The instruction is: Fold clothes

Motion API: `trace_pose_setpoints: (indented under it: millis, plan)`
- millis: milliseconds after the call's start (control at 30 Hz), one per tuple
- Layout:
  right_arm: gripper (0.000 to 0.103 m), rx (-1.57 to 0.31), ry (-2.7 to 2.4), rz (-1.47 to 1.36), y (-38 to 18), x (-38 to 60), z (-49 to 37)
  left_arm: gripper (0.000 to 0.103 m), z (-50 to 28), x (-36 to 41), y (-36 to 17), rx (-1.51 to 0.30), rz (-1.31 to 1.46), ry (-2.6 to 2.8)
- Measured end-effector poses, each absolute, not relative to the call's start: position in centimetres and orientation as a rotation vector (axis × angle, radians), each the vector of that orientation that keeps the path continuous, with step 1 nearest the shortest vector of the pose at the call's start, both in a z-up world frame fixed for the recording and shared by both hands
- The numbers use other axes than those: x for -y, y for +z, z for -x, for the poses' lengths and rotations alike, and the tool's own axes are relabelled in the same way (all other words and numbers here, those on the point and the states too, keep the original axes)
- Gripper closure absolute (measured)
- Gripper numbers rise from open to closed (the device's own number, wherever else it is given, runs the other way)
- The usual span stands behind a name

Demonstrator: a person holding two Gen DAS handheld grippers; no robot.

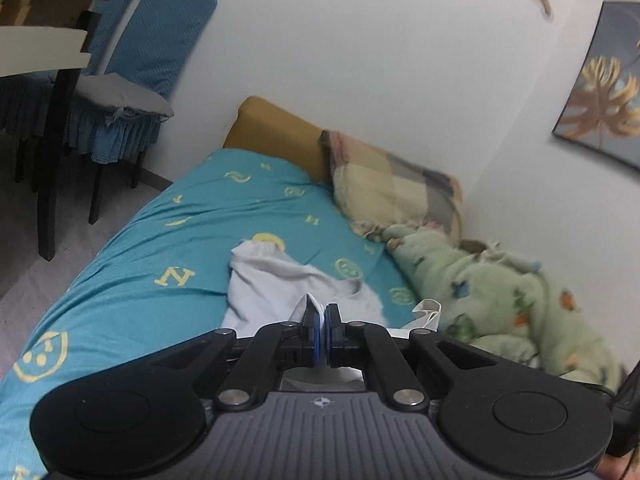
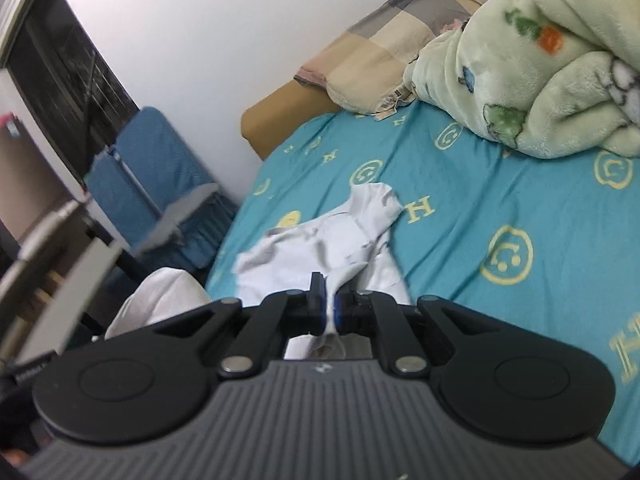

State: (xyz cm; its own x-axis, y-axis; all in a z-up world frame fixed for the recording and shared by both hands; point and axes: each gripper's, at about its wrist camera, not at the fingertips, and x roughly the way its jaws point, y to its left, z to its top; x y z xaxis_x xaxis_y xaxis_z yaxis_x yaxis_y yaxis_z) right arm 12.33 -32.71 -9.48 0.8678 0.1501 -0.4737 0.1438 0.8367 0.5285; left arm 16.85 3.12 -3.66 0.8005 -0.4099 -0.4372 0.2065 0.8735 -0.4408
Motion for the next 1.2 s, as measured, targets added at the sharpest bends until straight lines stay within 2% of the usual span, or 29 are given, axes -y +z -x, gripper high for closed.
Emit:
trace_pose_setpoints:
  millis: [200,367,433,467,500,533,567,600,633,700,1200]
  plan:
    - [0.096,-0.622,-0.032,-0.492,-14.4,32.4,-17.2,0.100,-23.3,-1.1,-9.9,-0.638,0.289,-0.310]
    - [0.094,-0.717,-0.087,-0.393,-17.7,30.5,-18.8,0.100,-25.4,-0.6,-14.0,-0.717,0.217,-0.314]
    - [0.093,-0.740,-0.089,-0.345,-17.7,30.0,-19.2,0.096,-25.4,-0.6,-14.5,-0.727,0.189,-0.322]
    - [0.086,-0.739,-0.082,-0.342,-17.5,29.9,-19.2,0.092,-25.4,-0.6,-14.5,-0.734,0.184,-0.319]
    - [0.067,-0.735,-0.072,-0.346,-17.2,29.9,-19.1,0.078,-25.4,-0.6,-14.3,-0.740,0.187,-0.322]
    - [0.053,-0.719,-0.068,-0.342,-16.8,29.7,-18.8,0.064,-25.1,-0.7,-14.0,-0.739,0.188,-0.332]
    - [0.025,-0.701,-0.067,-0.335,-16.2,29.6,-18.3,0.058,-24.7,-0.5,-13.5,-0.725,0.177,-0.339]
    - [0.016,-0.682,-0.065,-0.328,-15.7,29.4,-17.8,0.046,-24.1,-0.3,-12.9,-0.707,0.159,-0.342]
    - [0.017,-0.663,-0.063,-0.321,-15.2,29.2,-17.4,0.034,-23.5,-0.1,-12.3,-0.690,0.138,-0.344]
    - [0.017,-0.625,-0.060,-0.307,-14.1,28.8,-16.5,0.025,-22.1,0.3,-11.0,-0.655,0.100,-0.352]
    - [0.017,-0.434,-0.022,-0.220,-6.5,26.2,-7.9,0.013,-10.9,0.1,-3.7,-0.494,0.066,-0.355]
